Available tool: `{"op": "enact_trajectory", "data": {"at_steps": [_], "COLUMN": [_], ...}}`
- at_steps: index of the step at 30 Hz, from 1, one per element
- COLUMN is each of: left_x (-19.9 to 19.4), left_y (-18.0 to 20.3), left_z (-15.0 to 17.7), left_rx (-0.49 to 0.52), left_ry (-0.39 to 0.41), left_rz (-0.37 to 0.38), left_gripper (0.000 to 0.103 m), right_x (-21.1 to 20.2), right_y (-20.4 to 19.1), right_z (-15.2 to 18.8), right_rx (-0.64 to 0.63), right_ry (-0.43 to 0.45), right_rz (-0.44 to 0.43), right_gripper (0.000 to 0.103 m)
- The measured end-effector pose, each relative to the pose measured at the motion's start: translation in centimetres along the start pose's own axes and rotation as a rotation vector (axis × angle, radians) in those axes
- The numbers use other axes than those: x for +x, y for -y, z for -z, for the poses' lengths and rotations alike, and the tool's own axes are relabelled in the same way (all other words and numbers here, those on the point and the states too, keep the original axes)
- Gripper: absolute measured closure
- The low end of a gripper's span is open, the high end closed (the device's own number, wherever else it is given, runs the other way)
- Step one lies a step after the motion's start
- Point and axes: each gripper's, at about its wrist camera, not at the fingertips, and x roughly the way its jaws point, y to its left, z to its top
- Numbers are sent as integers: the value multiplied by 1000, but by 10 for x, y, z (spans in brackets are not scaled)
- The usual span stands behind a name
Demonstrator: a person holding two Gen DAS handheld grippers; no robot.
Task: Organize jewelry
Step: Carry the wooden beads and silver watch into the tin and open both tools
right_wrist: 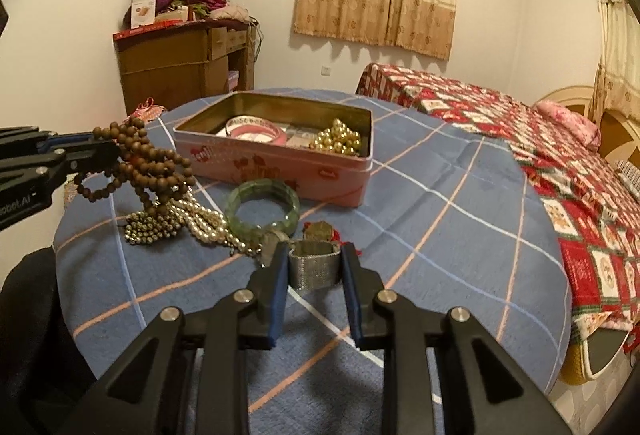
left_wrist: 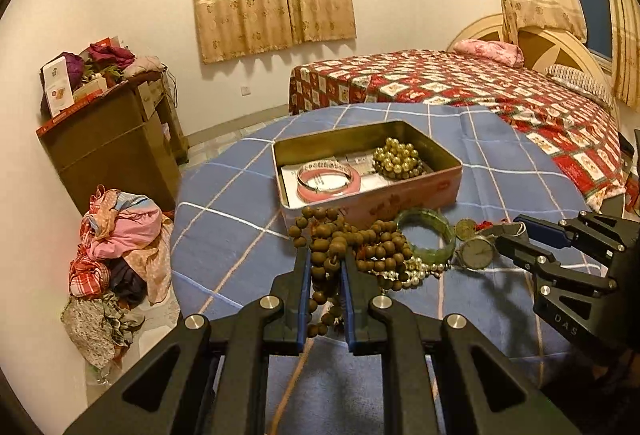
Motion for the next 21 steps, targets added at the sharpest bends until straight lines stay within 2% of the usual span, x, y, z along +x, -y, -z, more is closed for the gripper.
{"op": "enact_trajectory", "data": {"at_steps": [2,3,4,11,21], "left_x": [-1,-1,-2,0,-4], "left_y": [-1,-1,-2,-4,-3], "left_z": [-2,-3,-4,-4,-21], "left_rx": [-4,-4,-7,-15,-10], "left_ry": [6,7,9,1,36], "left_rz": [-3,-2,0,11,-5], "left_gripper": [90,90,90,90,90], "right_x": [-3,-5,-6,-4,-12], "right_y": [-1,-1,0,2,9], "right_z": [-3,-3,-5,-6,-21], "right_rx": [-12,-17,-18,-15,-15], "right_ry": [13,19,23,13,46], "right_rz": [7,9,11,3,17], "right_gripper": [78,84,84,84,84]}}
